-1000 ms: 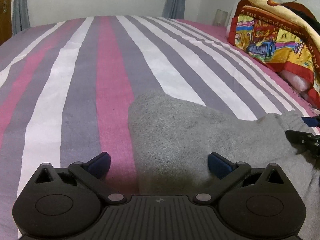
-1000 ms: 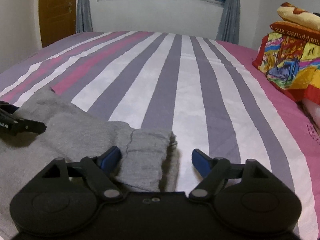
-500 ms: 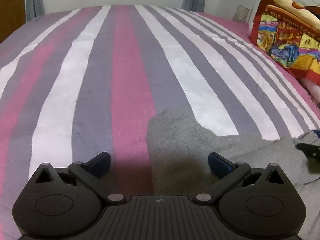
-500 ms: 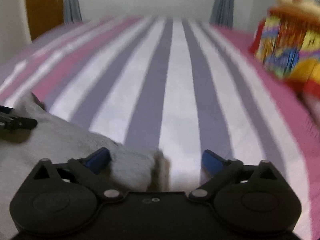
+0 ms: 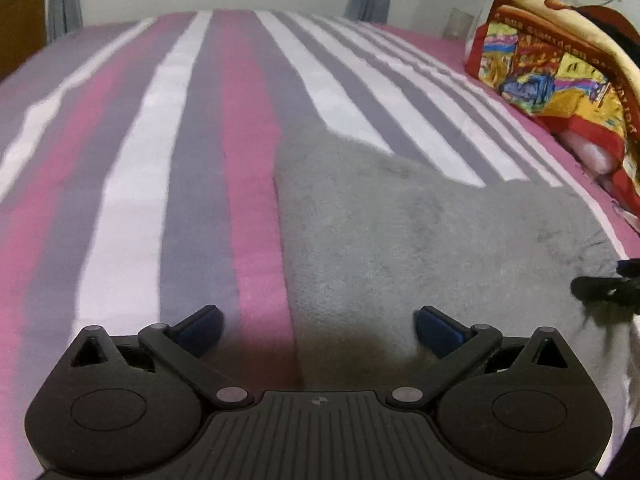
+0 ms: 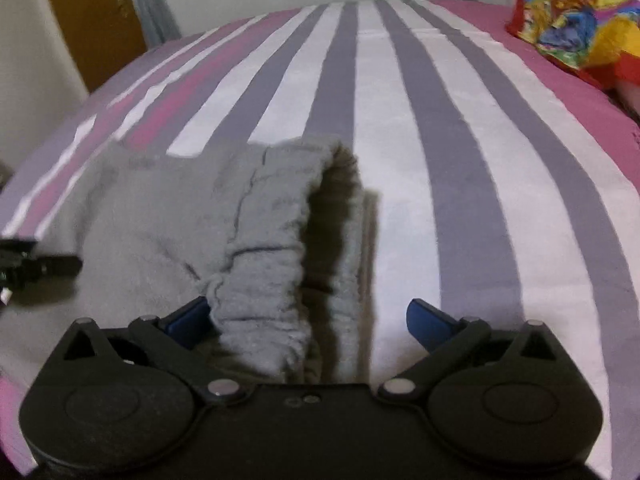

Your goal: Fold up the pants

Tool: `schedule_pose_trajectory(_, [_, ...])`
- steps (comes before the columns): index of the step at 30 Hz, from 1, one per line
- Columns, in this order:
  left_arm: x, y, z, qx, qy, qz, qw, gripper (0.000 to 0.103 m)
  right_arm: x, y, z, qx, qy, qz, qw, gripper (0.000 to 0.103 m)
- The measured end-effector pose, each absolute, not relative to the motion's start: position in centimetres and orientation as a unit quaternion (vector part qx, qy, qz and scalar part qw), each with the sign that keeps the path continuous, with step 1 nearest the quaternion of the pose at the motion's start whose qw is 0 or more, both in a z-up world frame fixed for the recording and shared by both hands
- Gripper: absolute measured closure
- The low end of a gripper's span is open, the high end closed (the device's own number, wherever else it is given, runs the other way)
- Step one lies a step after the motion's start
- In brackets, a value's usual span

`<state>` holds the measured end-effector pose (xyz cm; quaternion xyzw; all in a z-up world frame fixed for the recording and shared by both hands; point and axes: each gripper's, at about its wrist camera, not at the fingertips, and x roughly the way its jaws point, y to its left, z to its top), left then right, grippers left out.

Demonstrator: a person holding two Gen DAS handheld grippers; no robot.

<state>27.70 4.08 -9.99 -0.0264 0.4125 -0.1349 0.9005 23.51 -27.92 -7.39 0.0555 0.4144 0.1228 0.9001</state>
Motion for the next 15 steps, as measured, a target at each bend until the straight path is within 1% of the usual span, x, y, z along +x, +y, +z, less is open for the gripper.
schedule_pose_trajectory(2, [25.4, 4.5, -8.7, -0.025, 0.387, -0.153, 0.909, 0.0, 21.5, -27.9, -5.8, 0.049, 0.388, 0.128, 0.911, 0.002])
schedule_pose_trajectory(5, [22.4, 5.6, -8.8, -0.045, 0.382, -0.168, 0.908, 0.0, 19.0, -28.5, -5.4, 0.066, 0.381, 0.139, 0.912, 0.002])
schedule_pose_trajectory(8, [21.5, 5.8, -11.9, -0.055, 0.421, -0.164, 0.891, 0.0, 19.4, -28.5, -8.4, 0.079, 0.429, 0.143, 0.889, 0.002])
schedule_pose_trajectory(9, [21.1, 5.8, -12.5, -0.063, 0.413, -0.165, 0.893, 0.0, 20.0, -28.7, -9.9, 0.099, 0.449, 0.154, 0.875, 0.0])
schedule_pose_trajectory(11, [21.0, 6.2, -12.6, -0.078, 0.41, -0.163, 0.894, 0.0, 20.2, -28.6, -10.4, 0.104, 0.442, 0.153, 0.878, 0.0])
schedule_pose_trajectory(15, [20.6, 6.3, -11.8, -0.078, 0.409, -0.159, 0.895, 0.0, 18.7, -29.2, -8.6, 0.136, 0.409, 0.16, 0.888, 0.001])
